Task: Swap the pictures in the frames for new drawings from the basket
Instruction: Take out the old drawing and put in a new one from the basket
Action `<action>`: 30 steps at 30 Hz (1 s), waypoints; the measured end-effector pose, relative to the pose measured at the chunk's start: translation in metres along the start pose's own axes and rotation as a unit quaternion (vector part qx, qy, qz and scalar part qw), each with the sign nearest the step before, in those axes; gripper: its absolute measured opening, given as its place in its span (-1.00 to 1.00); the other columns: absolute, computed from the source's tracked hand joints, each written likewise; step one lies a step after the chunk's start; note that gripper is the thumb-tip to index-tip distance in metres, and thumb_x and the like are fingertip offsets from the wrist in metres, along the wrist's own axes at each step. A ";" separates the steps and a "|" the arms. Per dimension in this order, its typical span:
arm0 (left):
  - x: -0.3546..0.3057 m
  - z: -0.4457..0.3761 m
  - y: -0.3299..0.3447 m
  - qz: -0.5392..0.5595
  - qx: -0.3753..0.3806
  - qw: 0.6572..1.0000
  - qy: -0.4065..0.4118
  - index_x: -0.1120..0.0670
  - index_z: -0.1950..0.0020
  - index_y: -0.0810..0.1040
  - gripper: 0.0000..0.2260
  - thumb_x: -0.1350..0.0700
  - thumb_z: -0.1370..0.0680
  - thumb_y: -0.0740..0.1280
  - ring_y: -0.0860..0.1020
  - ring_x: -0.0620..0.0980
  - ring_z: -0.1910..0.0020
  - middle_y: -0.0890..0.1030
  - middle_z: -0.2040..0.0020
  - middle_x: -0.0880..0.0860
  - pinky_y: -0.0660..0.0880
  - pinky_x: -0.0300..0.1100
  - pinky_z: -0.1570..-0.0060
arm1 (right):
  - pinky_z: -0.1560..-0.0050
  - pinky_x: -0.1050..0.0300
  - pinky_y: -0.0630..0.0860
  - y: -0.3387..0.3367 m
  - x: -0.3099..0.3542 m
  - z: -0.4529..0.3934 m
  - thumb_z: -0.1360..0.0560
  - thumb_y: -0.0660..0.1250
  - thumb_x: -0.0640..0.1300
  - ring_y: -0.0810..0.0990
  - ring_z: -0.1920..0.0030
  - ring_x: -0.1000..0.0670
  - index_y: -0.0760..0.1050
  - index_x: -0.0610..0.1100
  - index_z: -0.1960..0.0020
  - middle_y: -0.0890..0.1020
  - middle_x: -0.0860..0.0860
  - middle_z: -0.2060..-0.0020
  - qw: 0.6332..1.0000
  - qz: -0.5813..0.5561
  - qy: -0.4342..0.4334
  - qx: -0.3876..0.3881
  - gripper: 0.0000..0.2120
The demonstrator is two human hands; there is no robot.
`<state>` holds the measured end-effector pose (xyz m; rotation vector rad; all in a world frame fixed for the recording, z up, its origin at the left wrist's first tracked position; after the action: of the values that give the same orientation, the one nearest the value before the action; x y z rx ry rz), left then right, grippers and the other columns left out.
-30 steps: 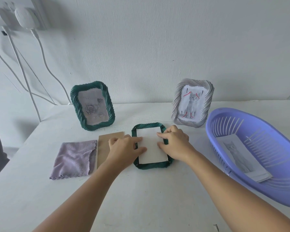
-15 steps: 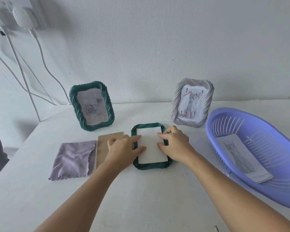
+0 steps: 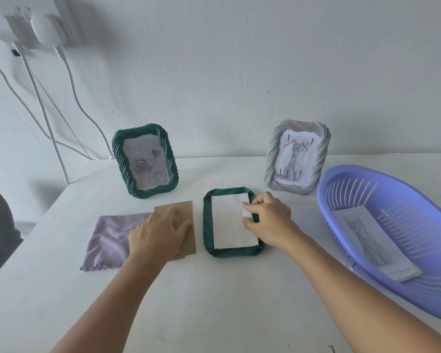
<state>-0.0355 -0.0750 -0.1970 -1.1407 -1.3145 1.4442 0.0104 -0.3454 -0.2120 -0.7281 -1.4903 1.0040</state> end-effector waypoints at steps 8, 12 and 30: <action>0.002 0.002 -0.003 0.126 -0.022 0.992 -0.020 -0.18 -0.48 0.42 -0.51 -0.24 -0.57 0.17 0.59 0.13 -0.08 0.61 -0.12 0.02 0.55 -0.01 -0.04 | -0.38 0.00 0.20 0.000 0.001 0.000 -0.58 0.28 0.10 0.39 -0.29 -0.01 0.47 0.17 -0.43 0.41 0.09 -0.20 1.000 0.000 -0.001 0.003 -0.58; 0.005 0.003 -0.019 0.174 -0.059 0.983 -0.022 -0.19 -0.49 0.44 -0.49 -0.23 -0.54 0.22 0.58 0.11 -0.04 0.60 -0.08 0.00 0.55 -0.01 -0.02 | -0.38 -0.01 0.19 -0.002 0.001 0.001 -0.58 0.27 0.11 0.40 -0.29 -0.02 0.48 0.19 -0.42 0.42 0.08 -0.19 1.000 0.000 -0.006 -0.002 -0.60; -0.091 0.007 -0.053 0.334 -0.087 0.934 0.092 -0.20 -0.48 0.46 -0.53 -0.25 -0.57 0.28 0.53 -0.08 0.03 0.53 0.07 -0.11 0.40 -0.19 0.10 | -0.49 0.13 0.32 -0.032 0.047 0.014 -0.67 0.25 -0.02 0.46 -0.29 0.31 0.19 0.33 -0.54 0.48 0.28 -0.33 0.926 -0.375 -0.050 0.015 -0.48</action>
<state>-0.0216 -0.1601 -0.1369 -1.9217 -0.9715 1.6489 -0.0081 -0.3211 -0.1624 -0.0436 -1.6419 0.4718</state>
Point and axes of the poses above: each hand's wrist, its own z-axis away from the middle knuckle, its own y-axis out of the palm, x = y × z, the point moved 6 cm from there along -z, towards the middle knuckle
